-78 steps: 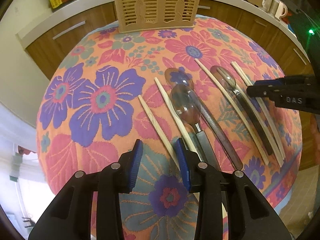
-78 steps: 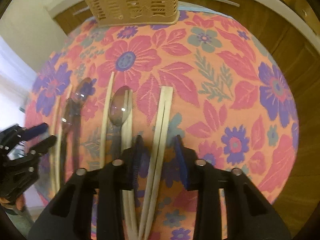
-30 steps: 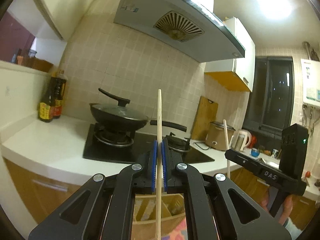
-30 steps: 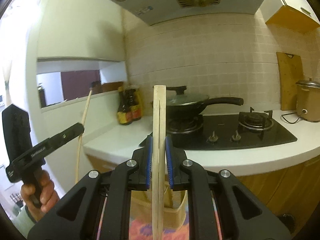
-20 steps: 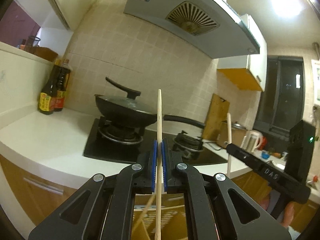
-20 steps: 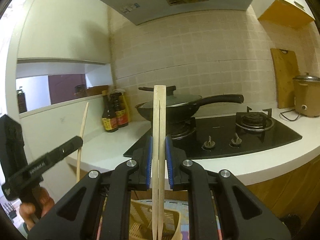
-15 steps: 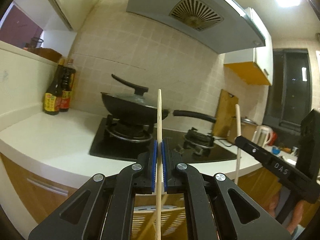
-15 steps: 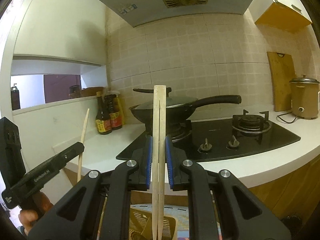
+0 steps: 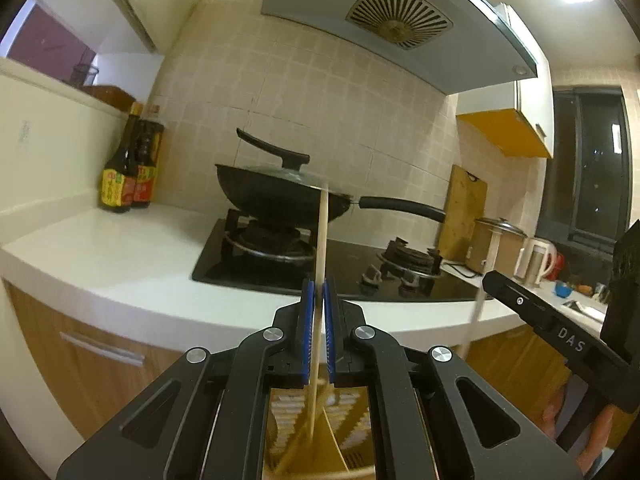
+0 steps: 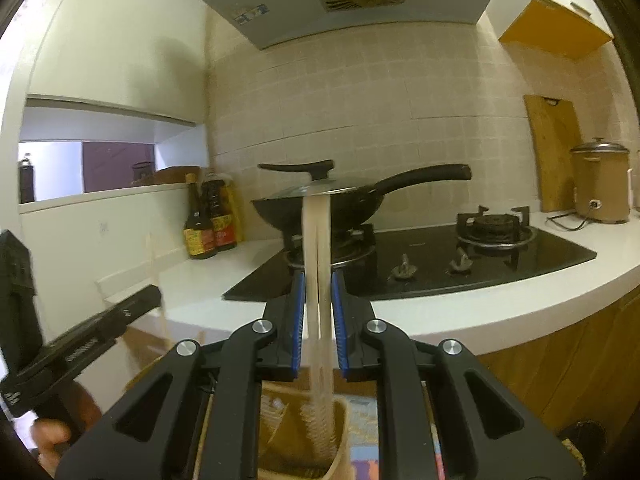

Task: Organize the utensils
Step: 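Open the left tool in the basket while the right tool releases its chopsticks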

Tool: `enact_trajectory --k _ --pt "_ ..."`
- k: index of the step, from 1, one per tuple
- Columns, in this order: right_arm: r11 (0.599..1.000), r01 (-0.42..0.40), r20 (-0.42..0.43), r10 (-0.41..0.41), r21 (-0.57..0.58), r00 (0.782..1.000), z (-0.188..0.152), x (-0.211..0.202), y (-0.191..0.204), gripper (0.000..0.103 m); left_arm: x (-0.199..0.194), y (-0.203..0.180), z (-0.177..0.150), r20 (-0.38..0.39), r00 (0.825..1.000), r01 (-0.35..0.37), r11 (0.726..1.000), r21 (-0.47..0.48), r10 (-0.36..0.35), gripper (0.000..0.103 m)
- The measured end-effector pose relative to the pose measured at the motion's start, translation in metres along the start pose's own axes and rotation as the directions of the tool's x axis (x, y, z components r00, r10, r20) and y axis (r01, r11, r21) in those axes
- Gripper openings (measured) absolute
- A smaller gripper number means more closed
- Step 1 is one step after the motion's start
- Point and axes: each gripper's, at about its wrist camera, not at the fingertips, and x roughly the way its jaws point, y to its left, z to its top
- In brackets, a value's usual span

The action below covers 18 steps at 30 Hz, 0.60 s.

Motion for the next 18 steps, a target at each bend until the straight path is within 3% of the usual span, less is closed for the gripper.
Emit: enact_trajectory --k 1,4,5,6,8,14,18 --pt "1.000 -0.011 -0.006 0.011 0.005 1.000 0.001 -0.005 0.000 0.017 -0.004 0.001 0.000 -0.009 1.000 0.011 1.000 -0.010 -0.011 0.004" --pt "0.998 -0.054 -0.018 0.054 0.031 0.998 0.004 -0.025 -0.001 0.039 -0.016 0.001 0.000 -0.028 0.999 0.041 0.999 -0.019 -0.042 0.009" --pt "0.996 -0.073 -0.018 0.074 0.049 0.997 0.005 -0.035 -0.003 0.047 -0.021 0.000 0.001 -0.034 0.998 0.050 0.999 -0.019 -0.051 0.019" --pt "0.995 -0.077 -0.018 0.078 0.055 0.997 0.005 -0.041 -0.004 0.047 -0.029 -0.001 0.001 -0.040 0.997 0.060 0.998 -0.017 -0.061 0.034" --pt "0.994 -0.090 -0.041 0.093 0.067 0.995 0.006 -0.056 -0.006 0.047 -0.043 -0.003 0.001 -0.047 0.997 0.061 0.998 -0.010 -0.061 0.048" --pt "0.995 -0.077 -0.204 0.090 0.071 0.975 0.000 -0.088 -0.001 0.047 -0.086 -0.009 -0.003 -0.112 0.989 0.099 0.995 -0.028 -0.101 0.053" --pt "0.998 -0.061 -0.315 0.066 0.023 0.947 -0.012 -0.104 0.012 0.047 -0.115 -0.016 -0.008 -0.150 0.982 0.112 0.993 -0.039 -0.117 0.054"
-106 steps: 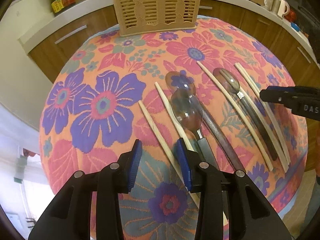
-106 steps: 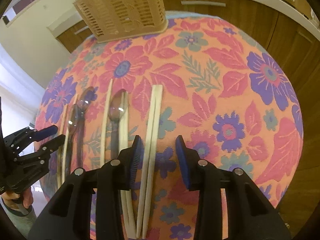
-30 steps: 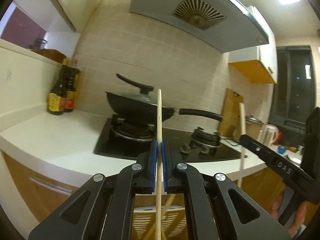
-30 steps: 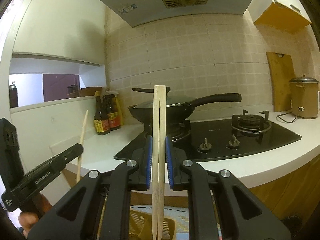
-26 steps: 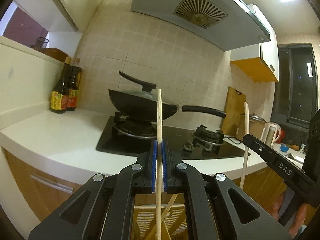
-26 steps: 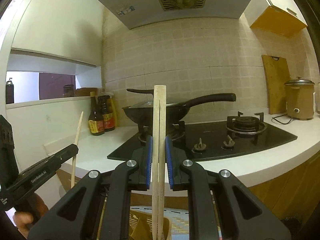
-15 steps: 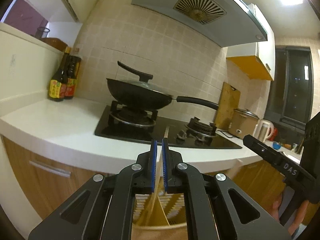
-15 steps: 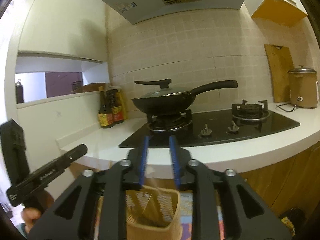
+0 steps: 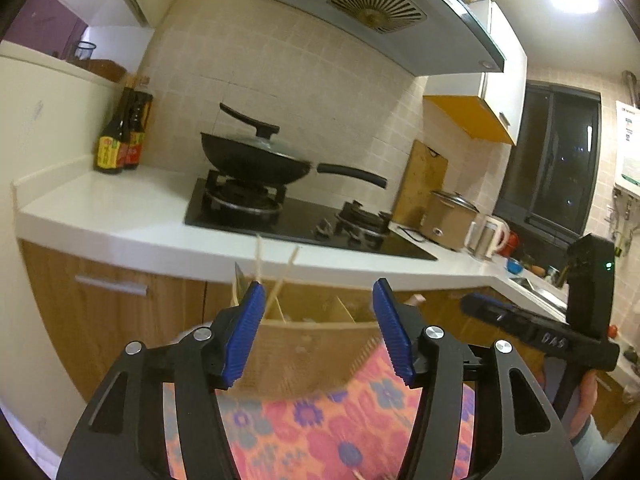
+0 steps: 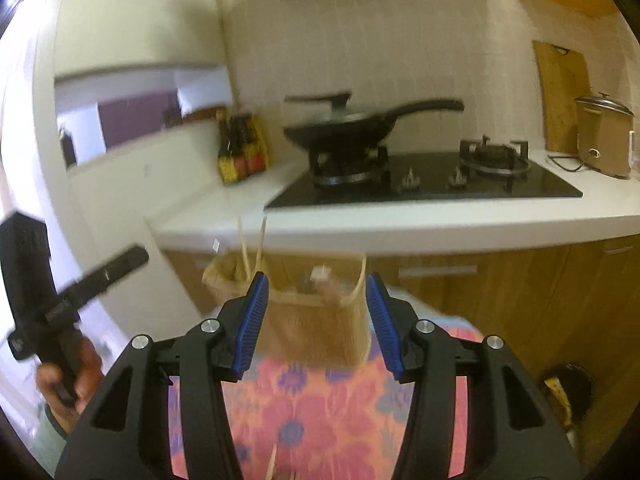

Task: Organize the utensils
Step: 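Open the left tool in the basket while the right tool releases its chopsticks, then grasp a wooden chopstick with the left tool while the right tool grasps chopsticks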

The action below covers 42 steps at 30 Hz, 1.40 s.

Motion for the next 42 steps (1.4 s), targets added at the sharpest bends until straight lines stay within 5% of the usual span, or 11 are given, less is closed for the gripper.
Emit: enact_trajectory --k 3,7,11,16,19,21,24,27,34,42 --pt "1.000 0.000 -0.097 -0.003 -0.023 0.995 -0.019 -0.007 0.013 0.047 -0.017 -0.010 -0.010 -0.035 0.999 -0.025 1.000 0.014 0.025 0.054" --pt "0.994 -0.066 -0.239 0.084 0.084 0.967 -0.051 -0.009 0.013 0.047 -0.032 -0.018 -0.030 -0.129 0.991 -0.032 0.999 0.019 0.034 0.054" --pt "0.997 0.014 -0.338 0.011 0.071 0.941 -0.087 -0.008 0.017 0.047 -0.042 -0.024 -0.055 -0.228 0.970 -0.076 0.996 0.045 0.084 0.054" --pt "0.988 -0.011 -0.459 0.082 0.155 0.885 -0.120 0.000 0.012 0.047 -0.047 -0.023 -0.094 -0.384 0.918 -0.095 0.995 0.039 0.103 0.054" --pt "0.988 0.013 -0.510 0.067 0.151 0.858 -0.140 0.004 0.013 0.046 -0.044 -0.019 -0.119 -0.480 0.871 -0.099 0.995 0.035 0.103 0.054" --pt "0.989 0.011 -0.544 0.071 0.146 0.836 -0.155 0.005 0.015 0.035 -0.041 -0.017 -0.137 -0.532 0.840 -0.107 0.993 0.039 0.111 0.050" --pt "0.992 0.011 -0.573 0.063 0.125 0.817 -0.171 0.005 0.020 0.031 -0.035 -0.012 -0.159 -0.597 0.795 -0.105 0.994 0.030 0.102 0.041" --pt "0.997 0.027 -0.583 0.024 0.078 0.812 -0.178 0.007 0.026 0.023 -0.031 -0.011 -0.174 -0.631 0.769 -0.105 0.994 0.028 0.099 0.038" --pt "0.998 0.052 -0.586 -0.017 0.044 0.810 -0.181 0.011 0.023 0.018 -0.022 -0.016 -0.183 -0.654 0.749 -0.098 0.994 0.045 0.103 0.027" --pt "0.999 0.035 -0.603 -0.024 0.006 0.797 -0.185 0.021 0.033 0.017 -0.018 -0.020 -0.183 -0.660 0.741 -0.104 0.992 0.065 0.121 0.026"
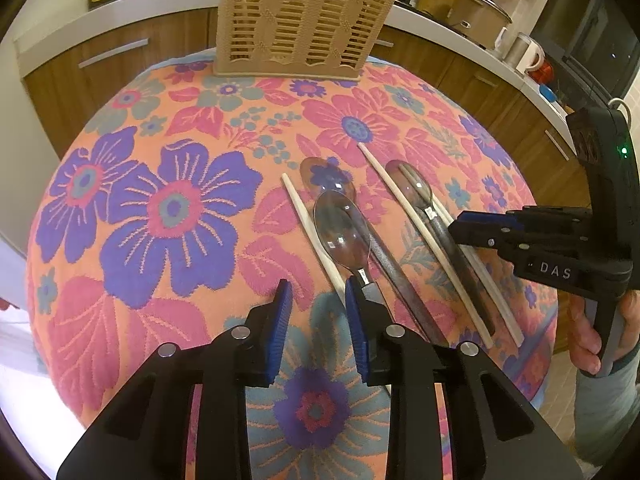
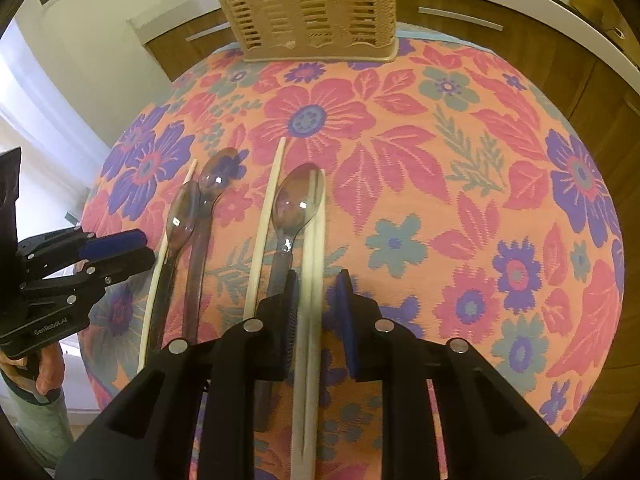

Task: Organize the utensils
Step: 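Grasp a wooden chopstick with the left tool while the right tool grasps chopsticks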

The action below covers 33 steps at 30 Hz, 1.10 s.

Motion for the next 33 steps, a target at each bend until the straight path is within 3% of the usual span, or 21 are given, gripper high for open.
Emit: enact_trajectory --k 6,11,17,19,20,24,29,33 --pt "0.999 0.035 -0.038 -0.036 -0.027 0.999 0.006 0.004 0.005 0.017 0.003 -0.004 0.002 -0.016 1.000 -0.017 1.000 0.015 0.017 0.026" --pt "0.983 0.113 -0.060 -0.123 -0.144 0.991 0.008 0.008 0.021 0.017 0.008 -0.011 0.008 -0.054 0.997 -0.051 0.997 0.054 0.054 0.026" --pt "0.986 0.113 -0.050 -0.120 -0.125 0.992 0.008 0.008 0.016 0.010 0.016 -0.025 0.015 -0.082 0.988 -0.122 0.985 0.120 0.132 0.029" --pt "0.988 0.107 -0.048 -0.114 -0.115 0.992 0.007 0.006 0.012 0.010 0.017 -0.029 0.014 -0.073 0.977 -0.187 0.970 0.155 0.200 0.011" --pt "0.989 0.107 -0.046 -0.112 -0.106 0.993 0.006 0.005 0.009 0.010 0.017 -0.029 0.013 -0.070 0.975 -0.198 0.967 0.162 0.211 0.011" --pt "0.991 0.117 -0.025 -0.119 -0.061 0.993 0.004 -0.001 -0.006 0.009 0.011 -0.019 0.011 -0.058 0.977 -0.197 0.971 0.133 0.206 0.004" --pt "0.993 0.112 -0.024 -0.113 -0.031 0.993 0.006 -0.003 -0.019 0.009 0.004 -0.002 0.011 -0.042 0.978 -0.204 0.977 0.062 0.206 0.004" --pt "0.994 0.103 -0.045 -0.104 -0.025 0.994 0.006 0.004 -0.022 0.010 0.003 0.016 0.013 -0.054 0.989 -0.140 0.990 -0.002 0.140 0.004"
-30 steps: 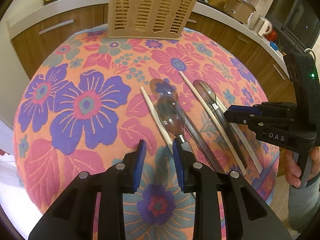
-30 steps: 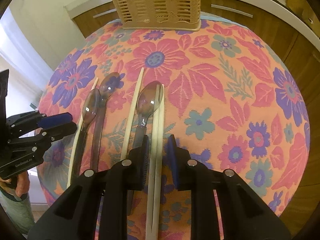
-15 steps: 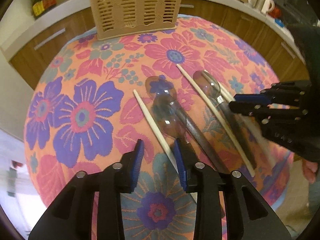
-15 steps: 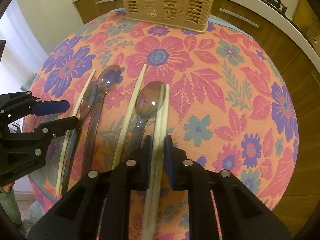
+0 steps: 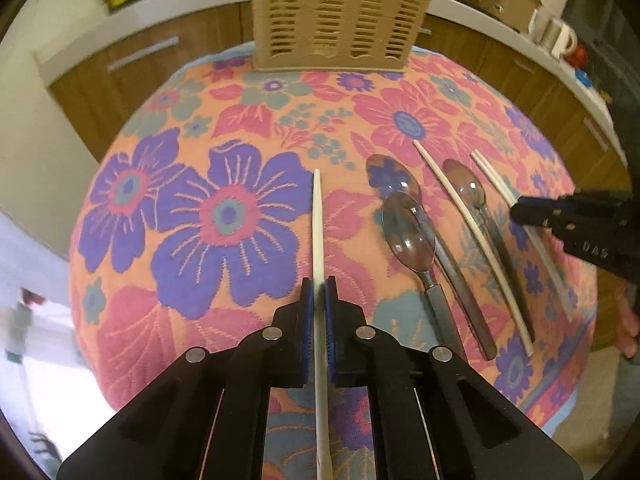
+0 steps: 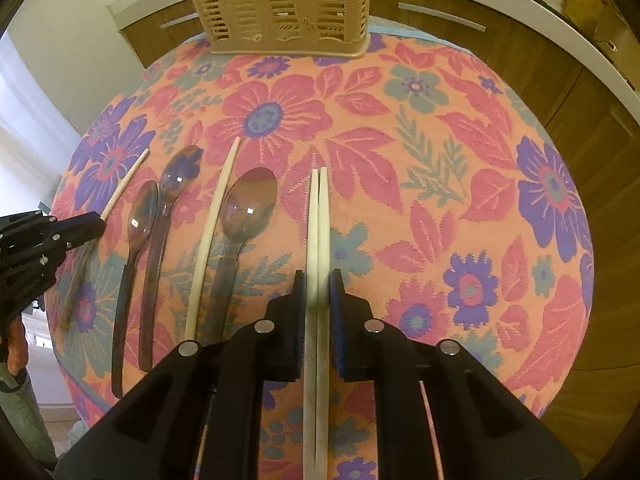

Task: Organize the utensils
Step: 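Grasp a wooden chopstick with the left tool while the right tool grasps chopsticks, then lift both held chopsticks and lower them into the beige basket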

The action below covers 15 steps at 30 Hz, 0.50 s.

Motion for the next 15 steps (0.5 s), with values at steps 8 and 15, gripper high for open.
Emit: enact_trajectory --k 8,15 --pt "0.996 -0.067 -0.130 0.059 -0.062 0.990 0.015 0.008 0.003 0.032 0.005 0.000 0.012 -0.069 0.995 0.070 0.996 0.051 -0.067 0.018" --pt "0.995 -0.035 -0.194 0.017 -0.092 0.981 0.036 0.015 0.011 0.018 0.015 -0.019 0.028 -0.138 0.990 0.013 0.978 0.207 0.016 0.017"
